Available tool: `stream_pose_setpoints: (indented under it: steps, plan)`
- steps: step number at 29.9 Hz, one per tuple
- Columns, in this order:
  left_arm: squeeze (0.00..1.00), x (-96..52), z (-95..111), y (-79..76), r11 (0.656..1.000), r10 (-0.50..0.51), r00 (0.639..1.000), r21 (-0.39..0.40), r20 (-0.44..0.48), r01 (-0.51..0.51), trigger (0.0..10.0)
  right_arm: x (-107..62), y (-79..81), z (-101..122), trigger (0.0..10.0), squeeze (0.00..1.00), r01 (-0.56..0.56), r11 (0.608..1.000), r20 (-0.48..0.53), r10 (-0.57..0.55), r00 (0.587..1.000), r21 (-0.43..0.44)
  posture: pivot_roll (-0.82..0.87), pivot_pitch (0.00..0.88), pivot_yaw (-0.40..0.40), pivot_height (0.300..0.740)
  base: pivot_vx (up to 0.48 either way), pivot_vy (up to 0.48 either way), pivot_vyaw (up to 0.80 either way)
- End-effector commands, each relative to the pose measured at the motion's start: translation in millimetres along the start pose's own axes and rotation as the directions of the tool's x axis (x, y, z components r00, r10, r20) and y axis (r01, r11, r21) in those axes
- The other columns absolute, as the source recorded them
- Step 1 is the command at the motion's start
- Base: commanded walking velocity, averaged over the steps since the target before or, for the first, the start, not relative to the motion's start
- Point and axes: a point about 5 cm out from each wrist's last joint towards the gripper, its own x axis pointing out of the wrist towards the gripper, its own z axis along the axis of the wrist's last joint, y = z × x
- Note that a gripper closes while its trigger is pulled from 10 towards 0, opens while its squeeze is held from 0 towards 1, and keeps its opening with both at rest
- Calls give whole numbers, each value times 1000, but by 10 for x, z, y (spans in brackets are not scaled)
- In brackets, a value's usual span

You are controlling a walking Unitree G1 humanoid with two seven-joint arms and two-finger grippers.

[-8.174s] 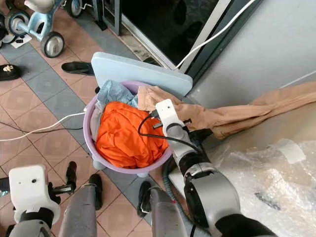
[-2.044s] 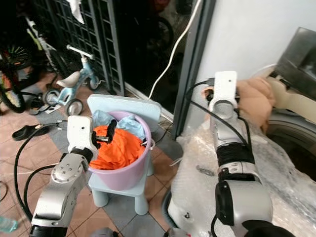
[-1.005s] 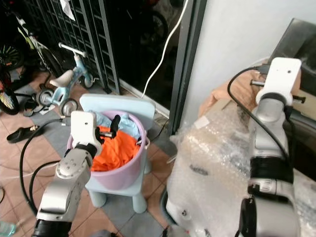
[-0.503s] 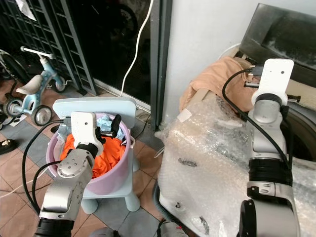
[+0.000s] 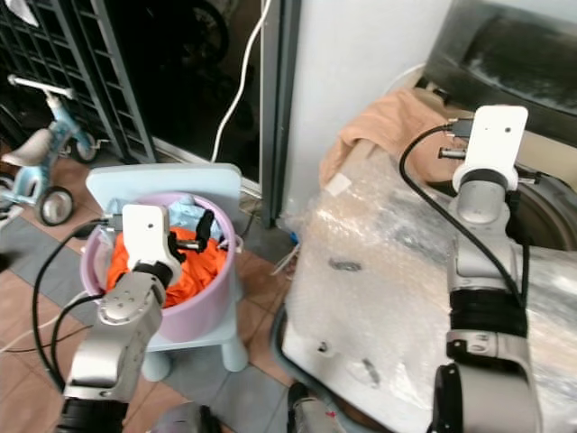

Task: Clothes washing

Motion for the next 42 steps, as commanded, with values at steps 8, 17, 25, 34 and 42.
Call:
stream_pose_setpoints:
  steps: [8, 17, 25, 34, 42]
  plan:
    - [0, 33, 27, -21, 1000, -11, 1000, -4, 19, 11, 10000, 46, -22, 163, 10000, 0, 13, 1000, 69, -12, 998, -18, -60, 0, -19, 740, 0, 0, -766]
    - [0, 57, 44, 61, 1000, 2, 999, -2, 35, -2, 10000, 135, -173, 271, 10000, 0, 109, 990, 117, -97, 988, -93, -63, 0, -17, 740, 0, 0, -768]
    - [0, 66, 47, 40, 1000, -13, 999, -8, 37, 14, 10000, 214, -387, 332, 10000, 0, 190, 975, 141, -173, 975, -114, -71, 0, -6, 740, 0, 0, -766]
    - [0, 77, 40, 41, 1000, -18, 999, -5, 29, 18, 10000, 253, -504, 321, 10000, 0, 225, 967, 142, -208, 968, -121, -69, 0, 3, 740, 0, 0, -765]
    - [0, 83, 61, 69, 1000, -1, 1000, 11, 31, 0, 10000, 191, -79, 245, 10000, 0, 3, 1000, 115, -4, 993, 5, -54, 0, 5, 740, 0, 0, -252]
